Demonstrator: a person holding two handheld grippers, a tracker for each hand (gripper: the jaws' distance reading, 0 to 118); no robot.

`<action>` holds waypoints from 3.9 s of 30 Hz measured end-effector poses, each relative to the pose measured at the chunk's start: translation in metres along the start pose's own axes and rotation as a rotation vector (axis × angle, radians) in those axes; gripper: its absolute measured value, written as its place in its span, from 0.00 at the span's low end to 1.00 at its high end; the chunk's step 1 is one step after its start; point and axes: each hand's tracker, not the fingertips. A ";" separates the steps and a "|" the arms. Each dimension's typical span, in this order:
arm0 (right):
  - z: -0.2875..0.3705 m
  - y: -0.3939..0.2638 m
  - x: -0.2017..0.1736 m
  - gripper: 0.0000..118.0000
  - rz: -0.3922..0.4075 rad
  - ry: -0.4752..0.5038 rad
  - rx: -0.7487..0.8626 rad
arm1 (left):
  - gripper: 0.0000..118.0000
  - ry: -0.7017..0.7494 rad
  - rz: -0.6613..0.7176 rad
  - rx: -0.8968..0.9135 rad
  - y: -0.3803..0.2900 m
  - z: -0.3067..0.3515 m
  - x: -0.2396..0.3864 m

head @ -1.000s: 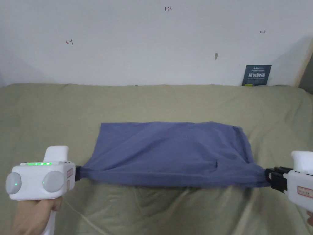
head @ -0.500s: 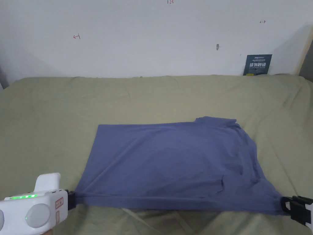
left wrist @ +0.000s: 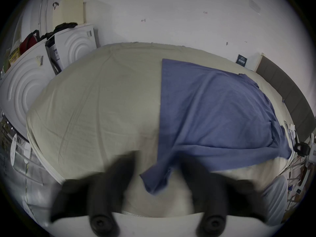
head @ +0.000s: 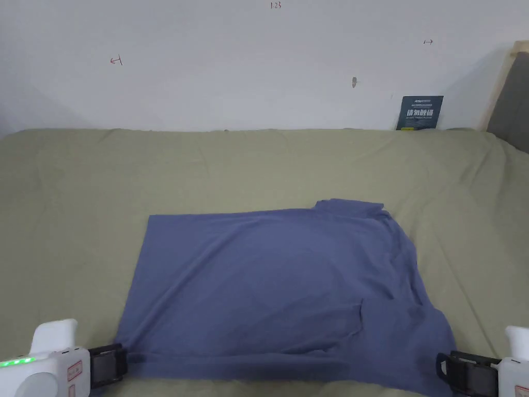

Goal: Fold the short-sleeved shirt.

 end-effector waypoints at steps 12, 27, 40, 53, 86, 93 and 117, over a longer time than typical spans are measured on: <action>0.029 0.005 -0.047 0.00 0.052 0.023 0.054 | 0.00 0.003 -0.026 -0.012 -0.019 0.033 -0.030; 0.023 -0.001 -0.045 0.00 0.091 0.054 0.035 | 0.95 -0.038 0.012 -0.075 -0.010 -0.010 -0.025; 0.006 -0.011 -0.004 0.20 0.065 0.026 0.002 | 0.04 -0.045 -0.012 -0.089 -0.006 -0.015 -0.011; -0.032 -0.025 0.006 0.16 0.093 0.033 -0.094 | 0.04 -0.040 -0.026 -0.109 0.001 -0.001 0.000; -0.109 0.183 -0.031 0.06 0.162 0.005 0.012 | 0.04 -0.083 -0.012 -0.066 0.153 -0.102 0.021; -0.171 0.199 -0.025 0.87 0.127 -0.035 -0.093 | 0.88 -0.081 0.006 -0.124 0.160 -0.143 0.028; -0.067 0.068 -0.026 0.01 0.041 0.029 -0.079 | 0.12 -0.116 0.057 -0.154 0.087 -0.080 0.005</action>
